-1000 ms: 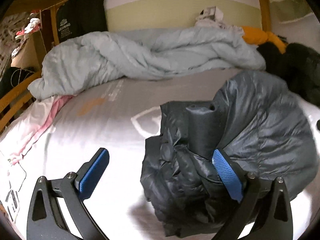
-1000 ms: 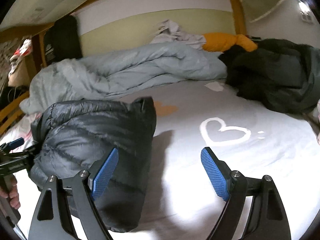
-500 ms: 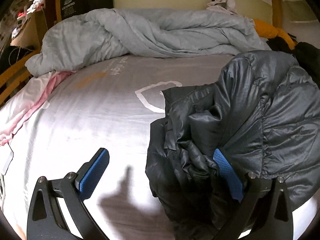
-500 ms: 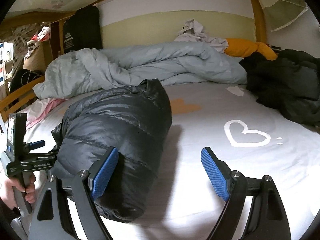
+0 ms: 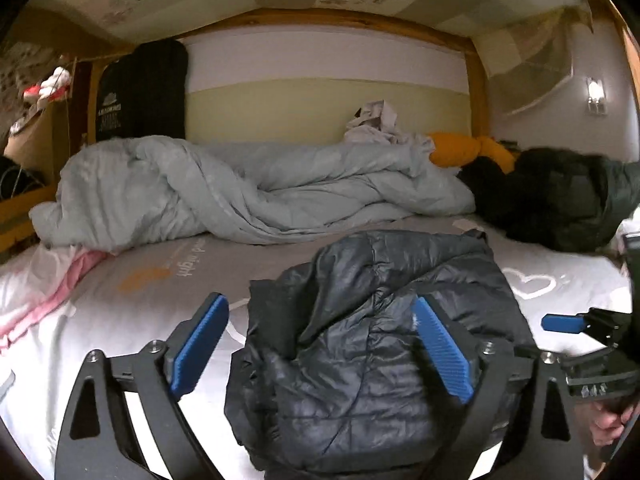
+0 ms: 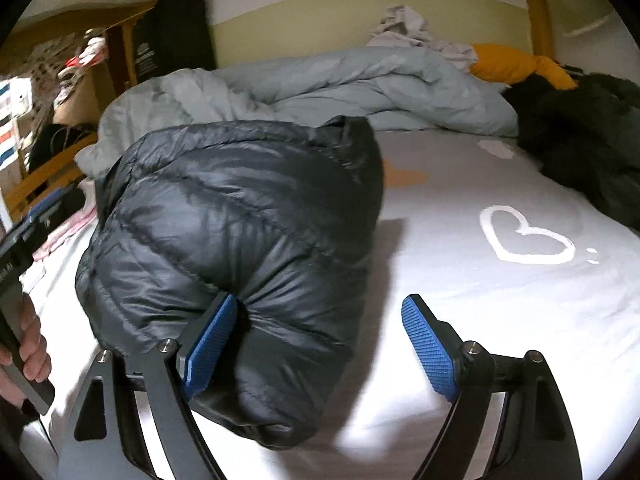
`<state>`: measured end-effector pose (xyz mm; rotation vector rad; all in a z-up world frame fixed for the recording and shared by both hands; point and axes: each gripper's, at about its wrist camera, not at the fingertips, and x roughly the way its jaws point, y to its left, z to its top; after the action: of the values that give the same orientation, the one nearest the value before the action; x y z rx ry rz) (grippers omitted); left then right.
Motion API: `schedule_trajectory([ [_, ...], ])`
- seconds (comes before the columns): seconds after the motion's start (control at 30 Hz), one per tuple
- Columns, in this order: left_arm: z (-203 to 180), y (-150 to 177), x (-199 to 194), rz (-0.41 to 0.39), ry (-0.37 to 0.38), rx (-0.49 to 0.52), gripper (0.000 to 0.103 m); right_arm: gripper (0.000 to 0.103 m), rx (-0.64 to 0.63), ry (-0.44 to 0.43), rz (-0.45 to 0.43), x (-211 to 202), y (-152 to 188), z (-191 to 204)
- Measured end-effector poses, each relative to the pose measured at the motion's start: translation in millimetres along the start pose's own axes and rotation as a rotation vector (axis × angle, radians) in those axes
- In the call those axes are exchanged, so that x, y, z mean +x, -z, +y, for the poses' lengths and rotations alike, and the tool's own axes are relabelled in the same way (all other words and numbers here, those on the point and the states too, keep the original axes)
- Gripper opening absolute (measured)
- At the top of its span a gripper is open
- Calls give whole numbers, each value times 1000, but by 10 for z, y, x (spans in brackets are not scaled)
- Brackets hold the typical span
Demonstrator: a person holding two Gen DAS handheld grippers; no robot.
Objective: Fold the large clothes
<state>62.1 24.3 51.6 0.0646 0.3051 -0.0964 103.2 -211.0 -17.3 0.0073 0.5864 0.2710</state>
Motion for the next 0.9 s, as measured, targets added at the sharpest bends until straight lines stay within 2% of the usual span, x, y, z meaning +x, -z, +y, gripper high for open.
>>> schedule_trajectory([
  [0.1,31,16,201,47,-72,7,95,86,-60,-16,10,9,39,116],
  [0.2,301,55,407,117,-120,-85,100,86,-86,-53,36,40,83,198],
  [0.27,504,131,535,180,-140,-160,101,86,-97,-43,27,44,93,230],
  [0.37,729,290,762,277,-118,-240,101,86,-79,-35,-10,-11,64,234],
  [0.43,741,381,846,331,-112,-270,101,86,-67,-29,-41,-78,45,230],
  [0.57,695,459,860,385,-114,-293,101,86,-111,55,-117,-228,11,257],
  [0.67,782,597,898,447,-57,-418,101,86,-105,80,-150,-297,-41,205],
  [0.8,923,796,921,524,92,-627,101,86,-49,71,-141,-257,-136,74],
  [0.9,983,819,962,546,151,-686,101,86,-5,61,-103,-149,-191,-34],
])
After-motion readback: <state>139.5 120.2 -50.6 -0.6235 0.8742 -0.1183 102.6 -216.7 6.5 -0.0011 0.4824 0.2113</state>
